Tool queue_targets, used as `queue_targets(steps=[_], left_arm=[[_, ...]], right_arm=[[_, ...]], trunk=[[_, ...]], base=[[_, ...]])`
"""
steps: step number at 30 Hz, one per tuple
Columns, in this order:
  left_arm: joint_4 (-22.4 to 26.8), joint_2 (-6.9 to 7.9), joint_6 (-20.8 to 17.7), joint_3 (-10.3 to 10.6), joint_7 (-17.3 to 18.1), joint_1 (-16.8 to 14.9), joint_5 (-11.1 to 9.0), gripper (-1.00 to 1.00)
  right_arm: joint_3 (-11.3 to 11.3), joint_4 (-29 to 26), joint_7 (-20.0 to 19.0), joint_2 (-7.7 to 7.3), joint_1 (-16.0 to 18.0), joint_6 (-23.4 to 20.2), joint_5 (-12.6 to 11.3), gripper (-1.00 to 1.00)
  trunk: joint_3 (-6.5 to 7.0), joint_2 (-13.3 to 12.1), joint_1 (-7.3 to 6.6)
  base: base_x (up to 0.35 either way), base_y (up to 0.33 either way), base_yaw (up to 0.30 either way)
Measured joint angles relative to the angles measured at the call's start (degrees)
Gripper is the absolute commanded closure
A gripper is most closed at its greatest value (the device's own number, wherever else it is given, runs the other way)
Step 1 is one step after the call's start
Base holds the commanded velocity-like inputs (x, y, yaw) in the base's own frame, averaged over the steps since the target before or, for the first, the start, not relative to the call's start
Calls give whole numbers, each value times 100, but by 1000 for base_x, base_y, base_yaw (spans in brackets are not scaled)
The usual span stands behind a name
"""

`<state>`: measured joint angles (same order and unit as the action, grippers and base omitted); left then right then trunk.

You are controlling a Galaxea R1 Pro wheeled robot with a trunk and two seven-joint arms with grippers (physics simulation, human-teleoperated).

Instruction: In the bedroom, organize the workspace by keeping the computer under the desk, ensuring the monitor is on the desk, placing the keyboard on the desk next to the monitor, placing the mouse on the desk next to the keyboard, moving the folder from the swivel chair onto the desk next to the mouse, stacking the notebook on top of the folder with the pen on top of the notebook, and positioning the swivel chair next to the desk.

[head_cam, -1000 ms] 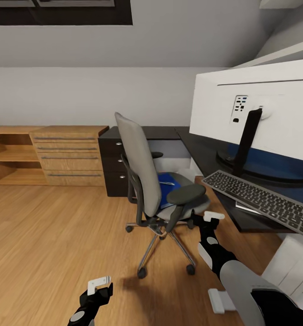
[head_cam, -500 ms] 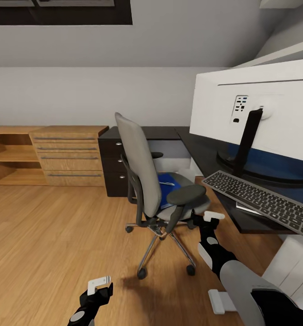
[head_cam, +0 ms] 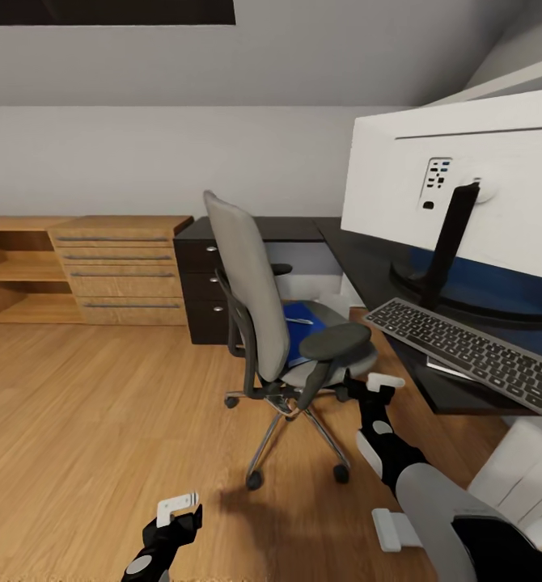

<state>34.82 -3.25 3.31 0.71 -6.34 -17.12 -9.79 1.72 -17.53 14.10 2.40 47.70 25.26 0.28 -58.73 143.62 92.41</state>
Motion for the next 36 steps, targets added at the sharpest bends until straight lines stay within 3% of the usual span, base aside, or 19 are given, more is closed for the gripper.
queue_targets(steps=[4,36], left_arm=[[0,-7,0,5,0,0,0,-100],[3,-1,5,0,7,1,0,-100]], right_arm=[[9,-36,8,0,0,250,-11,-100],[55,-100,22,1,1,137,-69,-100]], trunk=[[-89,5,11],[-89,5,12]], base=[[0,0,0],[0,12,0]])
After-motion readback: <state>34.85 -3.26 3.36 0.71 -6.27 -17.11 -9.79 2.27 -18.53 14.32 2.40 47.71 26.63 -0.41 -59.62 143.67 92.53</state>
